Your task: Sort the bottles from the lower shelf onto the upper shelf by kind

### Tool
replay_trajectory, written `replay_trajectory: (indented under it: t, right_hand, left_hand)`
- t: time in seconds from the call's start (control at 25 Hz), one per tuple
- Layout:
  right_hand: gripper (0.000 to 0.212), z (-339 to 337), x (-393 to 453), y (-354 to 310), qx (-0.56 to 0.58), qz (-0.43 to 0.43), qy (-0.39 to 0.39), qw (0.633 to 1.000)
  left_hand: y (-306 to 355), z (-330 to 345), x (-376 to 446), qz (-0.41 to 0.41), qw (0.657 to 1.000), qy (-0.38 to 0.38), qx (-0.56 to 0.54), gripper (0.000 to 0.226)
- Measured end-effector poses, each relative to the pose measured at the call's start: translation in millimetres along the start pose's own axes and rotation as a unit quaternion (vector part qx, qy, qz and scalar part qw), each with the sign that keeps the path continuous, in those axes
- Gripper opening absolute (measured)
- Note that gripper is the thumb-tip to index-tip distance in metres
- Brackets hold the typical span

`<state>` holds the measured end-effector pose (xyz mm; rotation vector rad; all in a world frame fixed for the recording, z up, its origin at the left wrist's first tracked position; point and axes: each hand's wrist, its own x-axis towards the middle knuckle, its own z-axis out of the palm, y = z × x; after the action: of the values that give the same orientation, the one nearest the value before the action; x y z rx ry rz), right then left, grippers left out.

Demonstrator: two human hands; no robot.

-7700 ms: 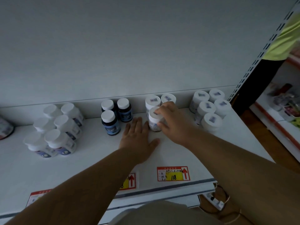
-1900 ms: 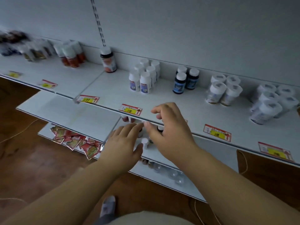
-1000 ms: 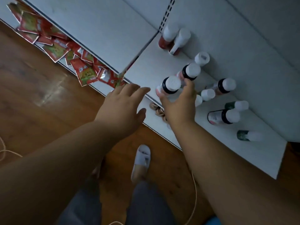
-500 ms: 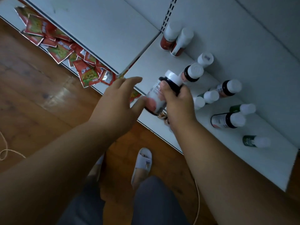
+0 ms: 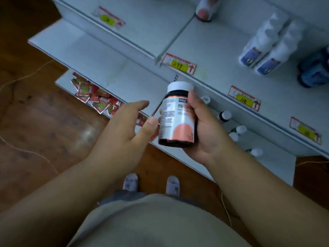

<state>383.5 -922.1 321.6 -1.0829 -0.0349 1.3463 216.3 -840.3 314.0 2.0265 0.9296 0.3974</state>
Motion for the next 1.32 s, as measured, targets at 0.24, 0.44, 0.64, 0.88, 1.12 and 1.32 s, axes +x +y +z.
replay_trajectory:
  t: [0.24, 0.44, 0.64, 0.88, 1.12, 1.32]
  right_hand:
    - [0.058, 59.7, -9.9, -37.4, 0.017, -0.095, 0.012, 0.995]
    - [0.068, 49.3, -1.6, -68.7, -0.001, -0.125, 0.013, 0.992]
    - [0.08, 31.5, 28.8, -108.1, -0.031, -0.175, 0.018, 0.984]
    - [0.078, 39.7, 74.4, -141.9, -0.02, -0.186, 0.038, 0.982]
    - [0.09, 32.2, 134.5, -174.5, -0.107, -0.287, 0.186, 0.934]
    - [0.057, -0.1, 173.6, -189.7, -0.241, -0.304, 0.342, 0.856]
  left_hand:
    - [36.2, -62.1, 31.2, 0.12, 0.99, -0.022, 0.076, 0.082]
    - [58.2, -54.5, 65.1, 0.15, 0.984, -0.043, 0.086, 0.075]
    - [69.7, -38.8, 108.9, 0.133, 0.982, -0.053, 0.123, 0.074]
    - [68.2, -53.3, 179.3, 0.16, 0.968, -0.102, 0.161, 0.08]
    - [60.1, -61.8, 292.9, 0.267, 0.926, -0.168, 0.205, 0.084]
    - [81.3, -40.9, 353.3, 0.381, 0.866, -0.127, 0.299, 0.077]
